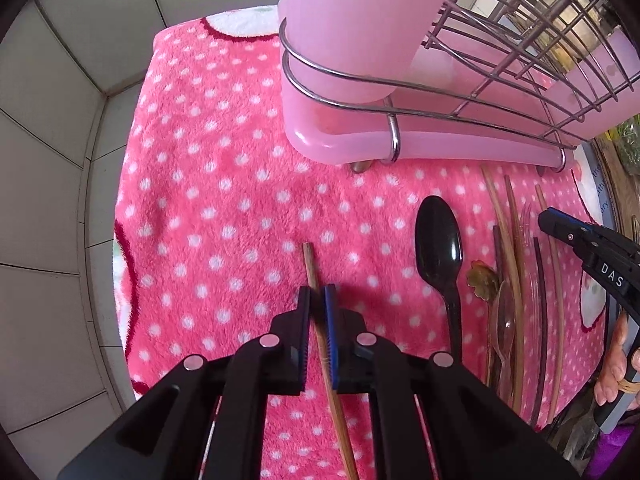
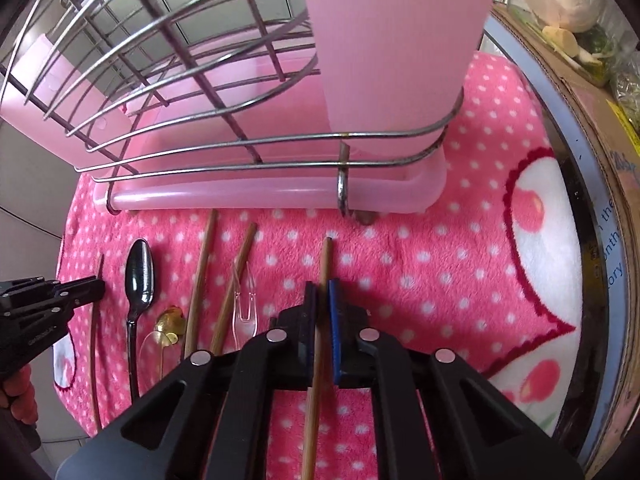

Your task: Organize utensils

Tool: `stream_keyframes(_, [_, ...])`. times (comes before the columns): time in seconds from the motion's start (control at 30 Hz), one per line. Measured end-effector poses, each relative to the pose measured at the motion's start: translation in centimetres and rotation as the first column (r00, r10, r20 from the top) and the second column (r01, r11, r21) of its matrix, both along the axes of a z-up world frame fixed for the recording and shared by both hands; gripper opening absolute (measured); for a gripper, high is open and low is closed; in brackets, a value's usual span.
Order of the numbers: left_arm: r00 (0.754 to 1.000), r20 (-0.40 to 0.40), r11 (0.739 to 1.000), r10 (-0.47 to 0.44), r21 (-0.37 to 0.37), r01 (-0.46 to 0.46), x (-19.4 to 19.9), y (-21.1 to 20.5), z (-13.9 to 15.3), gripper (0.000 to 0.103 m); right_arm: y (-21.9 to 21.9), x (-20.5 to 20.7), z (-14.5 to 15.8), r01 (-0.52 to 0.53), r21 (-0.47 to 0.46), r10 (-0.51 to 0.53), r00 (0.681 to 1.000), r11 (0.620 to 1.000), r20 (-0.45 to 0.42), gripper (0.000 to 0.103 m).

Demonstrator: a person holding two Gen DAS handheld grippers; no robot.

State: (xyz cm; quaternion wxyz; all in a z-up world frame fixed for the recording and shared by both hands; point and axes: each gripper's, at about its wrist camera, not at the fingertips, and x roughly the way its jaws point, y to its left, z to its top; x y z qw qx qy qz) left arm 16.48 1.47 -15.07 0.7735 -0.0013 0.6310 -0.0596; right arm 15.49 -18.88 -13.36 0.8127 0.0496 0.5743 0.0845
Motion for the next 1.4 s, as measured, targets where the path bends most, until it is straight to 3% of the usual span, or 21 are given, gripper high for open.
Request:
stream_keyframes(0.17, [0.998, 0.015, 0.994, 0.061, -0.091, -0.06, -1.3, 1.9, 0.8, 0.005, -1.3, -2.0, 1.5, 0.009, 0.067, -0.013, 0.999, 0.998, 0.053, 0.006])
stream_keyframes(0.47, [0.977, 0.18, 0.982, 0.112, -0.168, -0.081, -5.3, 3.4, 6.7, 0.005, -2.6, -5.4, 6.3, -0.005, 0.158, -0.026, 0.981, 0.987, 0.194, 0.006])
stream_keyframes(0.77, [0.918, 0.369, 0.974, 0.144, -0.216, -0.066, -9.0, 5.8, 12.9, 0.005, -5.0, -8.5, 10.5, -0.024, 0.176, -0.035, 0.945, 0.984, 0.325, 0.006])
stream_keyframes(0.97, [0.87, 0.471, 0.974, 0.147, -0.223, -0.044, -11.2, 6.1, 15.5, 0.005, -5.4, -10.2, 12.7, -0.027, 0.167, -0.044, 0.913, 0.986, 0.406, 0.006])
stream_keyframes(1.4, [0.806, 0.563, 0.964, 0.183, -0.262, -0.036, -13.4, 6.7, 17.7, 0.005, -6.0, -12.4, 14.9, -0.027, 0.142, -0.048, 0.864, 0.99, 0.501, 0.006])
